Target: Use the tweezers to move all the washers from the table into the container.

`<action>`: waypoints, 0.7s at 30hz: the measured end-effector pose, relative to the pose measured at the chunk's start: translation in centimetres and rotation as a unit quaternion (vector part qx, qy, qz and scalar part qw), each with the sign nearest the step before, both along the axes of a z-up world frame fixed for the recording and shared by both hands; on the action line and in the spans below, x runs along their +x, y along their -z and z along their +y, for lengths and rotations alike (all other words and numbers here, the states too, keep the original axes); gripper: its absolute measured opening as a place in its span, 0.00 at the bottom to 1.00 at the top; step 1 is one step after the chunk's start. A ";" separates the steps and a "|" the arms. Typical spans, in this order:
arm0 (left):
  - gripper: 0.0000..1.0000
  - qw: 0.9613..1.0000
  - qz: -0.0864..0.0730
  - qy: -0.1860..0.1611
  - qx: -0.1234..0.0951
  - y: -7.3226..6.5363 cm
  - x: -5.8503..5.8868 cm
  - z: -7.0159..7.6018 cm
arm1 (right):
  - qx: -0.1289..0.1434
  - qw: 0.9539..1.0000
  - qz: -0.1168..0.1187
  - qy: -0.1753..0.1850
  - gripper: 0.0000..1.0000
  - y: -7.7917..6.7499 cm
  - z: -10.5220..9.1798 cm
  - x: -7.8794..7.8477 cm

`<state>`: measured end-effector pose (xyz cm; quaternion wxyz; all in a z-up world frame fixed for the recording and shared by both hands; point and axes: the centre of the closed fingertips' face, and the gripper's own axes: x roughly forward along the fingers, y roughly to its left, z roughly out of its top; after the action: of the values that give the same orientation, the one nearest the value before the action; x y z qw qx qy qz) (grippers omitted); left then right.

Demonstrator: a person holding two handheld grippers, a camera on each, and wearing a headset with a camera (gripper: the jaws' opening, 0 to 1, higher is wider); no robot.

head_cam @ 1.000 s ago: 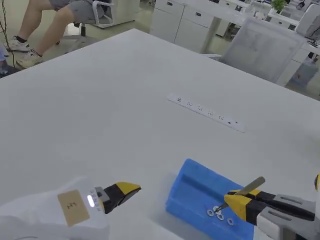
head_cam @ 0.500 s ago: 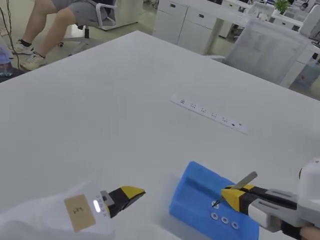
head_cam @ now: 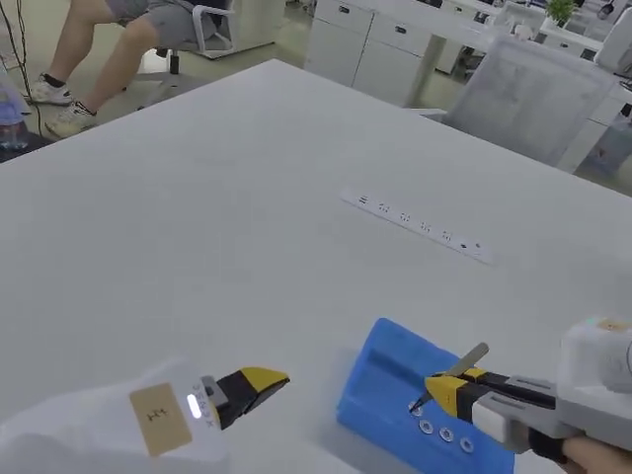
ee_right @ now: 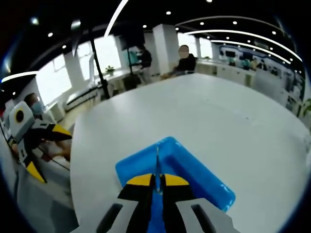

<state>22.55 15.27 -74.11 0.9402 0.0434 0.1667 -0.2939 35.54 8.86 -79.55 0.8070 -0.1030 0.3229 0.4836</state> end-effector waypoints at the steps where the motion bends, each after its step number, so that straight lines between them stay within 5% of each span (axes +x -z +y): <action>1: 0.59 1.000 0.001 0.000 0.000 0.0 0.0 0.0 | -0.001 1.000 0.000 -0.001 0.03 0.1 0.0 0.0; 21: 0.60 1.000 -0.002 0.002 -0.007 -0.2 0.0 -0.1 | -0.026 0.999 -0.020 -0.011 0.04 1.6 0.1 0.0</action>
<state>22.51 15.13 -73.90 0.9402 0.0381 0.1623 -0.2971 35.57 8.99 -81.19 0.8052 -0.1374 0.3176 0.4816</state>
